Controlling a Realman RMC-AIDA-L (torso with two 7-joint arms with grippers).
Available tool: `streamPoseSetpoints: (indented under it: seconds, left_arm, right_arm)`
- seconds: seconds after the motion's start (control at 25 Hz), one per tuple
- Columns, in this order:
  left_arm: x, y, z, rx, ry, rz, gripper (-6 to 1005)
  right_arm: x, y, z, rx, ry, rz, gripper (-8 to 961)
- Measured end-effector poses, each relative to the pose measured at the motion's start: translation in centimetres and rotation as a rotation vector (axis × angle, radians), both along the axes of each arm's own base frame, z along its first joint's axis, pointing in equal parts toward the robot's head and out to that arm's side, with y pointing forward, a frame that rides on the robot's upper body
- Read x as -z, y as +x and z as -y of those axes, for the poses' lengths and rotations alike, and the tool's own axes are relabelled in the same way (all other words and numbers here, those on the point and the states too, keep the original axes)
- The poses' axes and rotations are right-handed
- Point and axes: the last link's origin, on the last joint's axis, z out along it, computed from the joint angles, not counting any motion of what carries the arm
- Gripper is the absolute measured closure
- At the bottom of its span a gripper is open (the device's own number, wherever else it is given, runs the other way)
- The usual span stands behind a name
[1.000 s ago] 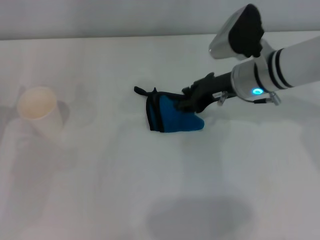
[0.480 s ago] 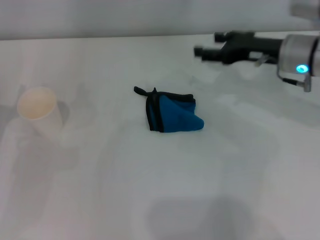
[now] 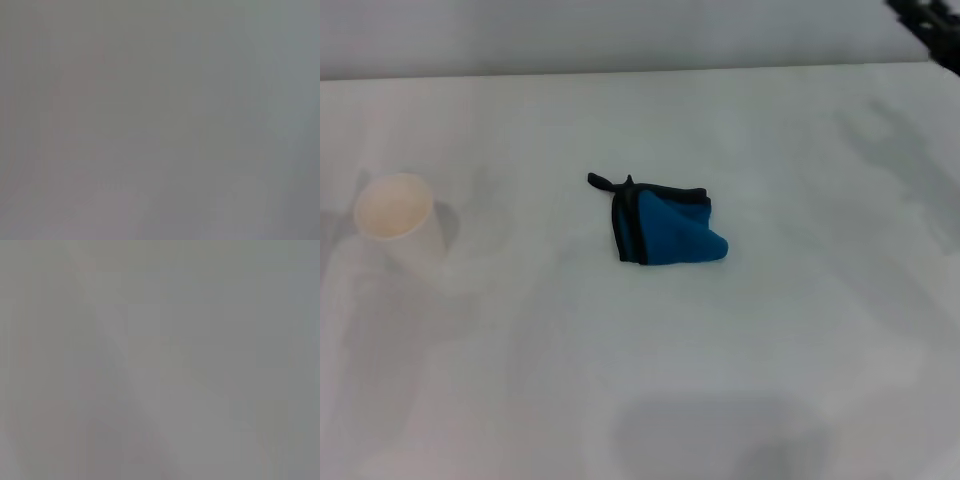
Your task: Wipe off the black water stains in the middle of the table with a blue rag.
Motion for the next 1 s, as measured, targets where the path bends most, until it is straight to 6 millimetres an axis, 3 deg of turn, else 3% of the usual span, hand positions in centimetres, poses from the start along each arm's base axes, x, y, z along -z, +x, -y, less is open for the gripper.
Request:
streamPoseSetpoints:
  seconds: [0.24, 0.48, 1.0]
  left_arm:
    - [0.0, -0.1, 0.1, -0.003, 0.000, 0.000, 123]
    - [0.0, -0.2, 0.2, -0.010, 0.001, 0.003, 123]
    - [0.3, -1.1, 0.9, -0.051, -0.009, 0.011, 123]
  right_arm:
    - [1.2, 2.9, 2.9, 0.088, 0.194, 0.235, 109]
    - [2.4, 4.8, 4.7, 0.218, 0.246, 0.299, 109]
    - [4.6, 5.7, 6.0, 0.275, 0.191, 0.423, 109]
